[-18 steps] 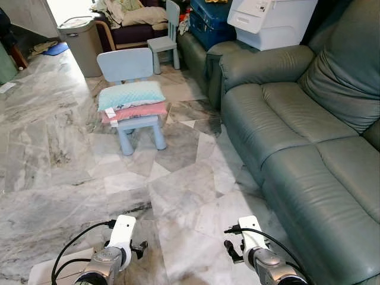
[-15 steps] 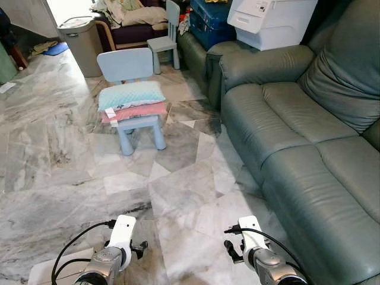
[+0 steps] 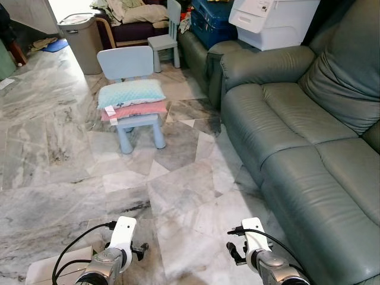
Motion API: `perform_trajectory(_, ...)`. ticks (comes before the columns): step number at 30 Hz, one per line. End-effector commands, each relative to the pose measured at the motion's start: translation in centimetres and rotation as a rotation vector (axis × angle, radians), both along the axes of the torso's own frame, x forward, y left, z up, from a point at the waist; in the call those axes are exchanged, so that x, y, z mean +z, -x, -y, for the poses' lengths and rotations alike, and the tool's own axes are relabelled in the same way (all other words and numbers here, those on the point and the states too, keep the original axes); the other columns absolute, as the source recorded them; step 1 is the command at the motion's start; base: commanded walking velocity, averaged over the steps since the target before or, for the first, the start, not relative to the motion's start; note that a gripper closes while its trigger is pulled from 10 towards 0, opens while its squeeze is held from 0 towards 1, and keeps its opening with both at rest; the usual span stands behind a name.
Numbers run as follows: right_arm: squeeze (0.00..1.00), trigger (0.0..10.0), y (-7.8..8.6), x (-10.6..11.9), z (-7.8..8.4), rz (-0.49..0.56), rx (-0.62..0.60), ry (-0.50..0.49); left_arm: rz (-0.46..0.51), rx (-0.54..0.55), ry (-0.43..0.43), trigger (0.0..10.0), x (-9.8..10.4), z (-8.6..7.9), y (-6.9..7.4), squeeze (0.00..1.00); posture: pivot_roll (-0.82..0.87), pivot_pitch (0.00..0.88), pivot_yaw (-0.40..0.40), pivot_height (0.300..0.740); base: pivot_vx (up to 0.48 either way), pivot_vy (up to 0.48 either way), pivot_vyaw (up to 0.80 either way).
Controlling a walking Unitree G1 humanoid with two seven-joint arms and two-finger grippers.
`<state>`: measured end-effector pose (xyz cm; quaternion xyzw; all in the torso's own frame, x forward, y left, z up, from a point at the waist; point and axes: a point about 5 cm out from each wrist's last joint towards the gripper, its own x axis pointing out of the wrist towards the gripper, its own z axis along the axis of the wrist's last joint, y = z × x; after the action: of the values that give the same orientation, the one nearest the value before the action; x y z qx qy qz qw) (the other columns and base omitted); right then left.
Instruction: Move the pillow to the sofa
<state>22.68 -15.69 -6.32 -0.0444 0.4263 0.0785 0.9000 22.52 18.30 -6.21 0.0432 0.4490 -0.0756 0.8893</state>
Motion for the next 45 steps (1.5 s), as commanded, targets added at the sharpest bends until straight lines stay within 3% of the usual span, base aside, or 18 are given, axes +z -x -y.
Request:
perform_trajectory(1, 0.0, 10.0, 0.06, -0.05, -0.2, -0.004, -0.006, -0.007, -0.01, 0.013, -0.001, 10.0, -0.05, -0.47, 0.17, 0.0, -0.06, 0.0, 0.048, 0.74, 0.0, 0.0, 0.0)
perform_trajectory(15, 0.0, 10.0, 0.02, -0.02, -0.23, 0.0, -0.002, -0.007, 0.002, 0.004, 0.004, 10.0, 0.05, -0.41, 0.03, 0.0, -0.07, 0.0, 0.05, 0.74, 0.0, 0.0, 0.0)
perform_trajectory(45, 0.0, 10.0, -0.15, 0.1, -0.5, 0.014, 0.02, 0.001, 0.009, 0.002, 0.009, 10.0, 0.14, -0.55, -0.05, 0.0, -0.07, 0.0, 0.053, 0.74, 0.368, 0.227, 0.0)
